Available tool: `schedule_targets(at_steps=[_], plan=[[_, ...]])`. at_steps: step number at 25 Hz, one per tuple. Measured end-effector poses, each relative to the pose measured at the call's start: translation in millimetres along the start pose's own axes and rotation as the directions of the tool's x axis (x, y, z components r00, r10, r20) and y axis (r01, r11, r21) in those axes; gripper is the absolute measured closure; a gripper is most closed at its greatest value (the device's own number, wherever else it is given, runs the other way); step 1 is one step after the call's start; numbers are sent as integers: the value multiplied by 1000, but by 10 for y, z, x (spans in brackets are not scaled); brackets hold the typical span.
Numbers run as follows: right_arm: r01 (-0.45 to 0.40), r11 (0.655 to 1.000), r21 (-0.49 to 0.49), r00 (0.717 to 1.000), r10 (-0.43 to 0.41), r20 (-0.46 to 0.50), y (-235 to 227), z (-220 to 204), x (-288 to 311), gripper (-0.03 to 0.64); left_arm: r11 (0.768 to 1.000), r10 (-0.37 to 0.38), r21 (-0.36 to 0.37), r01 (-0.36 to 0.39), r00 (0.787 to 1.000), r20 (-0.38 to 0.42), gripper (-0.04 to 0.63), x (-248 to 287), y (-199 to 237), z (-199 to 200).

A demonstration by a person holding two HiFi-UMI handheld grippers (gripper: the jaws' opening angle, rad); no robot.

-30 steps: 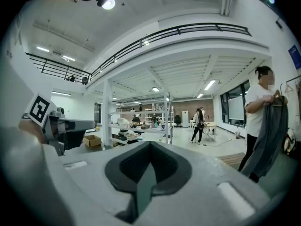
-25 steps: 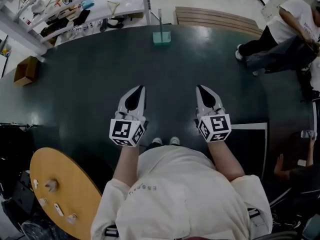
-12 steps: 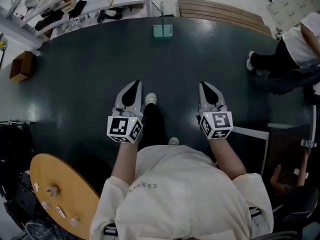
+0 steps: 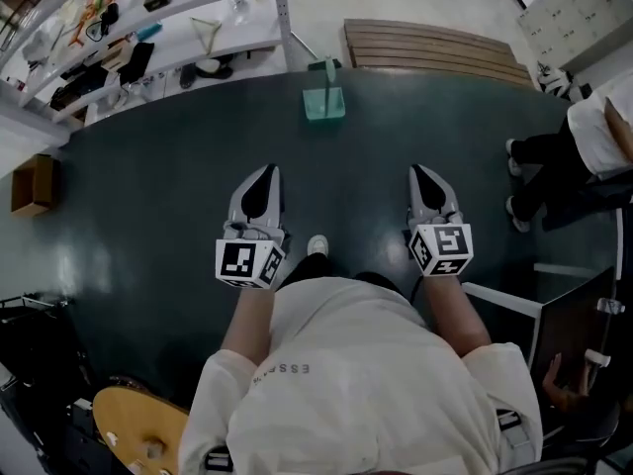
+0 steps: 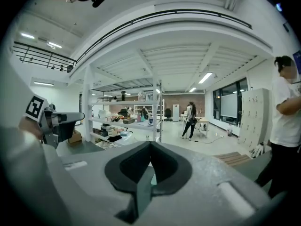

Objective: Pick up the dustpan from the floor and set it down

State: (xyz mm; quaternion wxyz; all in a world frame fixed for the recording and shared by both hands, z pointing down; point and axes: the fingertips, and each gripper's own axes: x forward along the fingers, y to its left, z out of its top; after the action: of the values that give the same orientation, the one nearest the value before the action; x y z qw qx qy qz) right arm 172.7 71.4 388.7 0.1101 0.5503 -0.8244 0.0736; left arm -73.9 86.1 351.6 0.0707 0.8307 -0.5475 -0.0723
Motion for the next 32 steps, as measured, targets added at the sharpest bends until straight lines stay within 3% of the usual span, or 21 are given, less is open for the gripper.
schedule_targets(at_steps=[7,11,15,22,24,27,32], plan=[[42,988,148,993,-25,-113,-203,9,1117,626,1000,13,17,-12,999,-52,588,787,749,-160],[27,989,143,989,-5,-149,-341,31,1822,626,997,81,15,-81,995,-53,588,1224,1206,-238],[-20,990,140,983,45,-177,-425,-9,2592,626,995,98,23,-97,993,-64,588,1771,1558,-346],[-122,985,123,951,151,-268,-418,-81,3897,626,986,164,-3,-165,979,-121,588,2708,2243,-546],[-156,975,155,929,199,-311,-373,-250,4228,621,988,154,-1,-156,978,-139,588,2943,2356,-655],[-185,971,155,875,234,-424,-318,-651,4646,545,991,133,9,-133,974,-186,588,3233,2477,-909],[-108,988,111,802,152,-577,-484,-1419,5220,412,997,82,25,-78,960,-269,588,3593,2580,-1333]])
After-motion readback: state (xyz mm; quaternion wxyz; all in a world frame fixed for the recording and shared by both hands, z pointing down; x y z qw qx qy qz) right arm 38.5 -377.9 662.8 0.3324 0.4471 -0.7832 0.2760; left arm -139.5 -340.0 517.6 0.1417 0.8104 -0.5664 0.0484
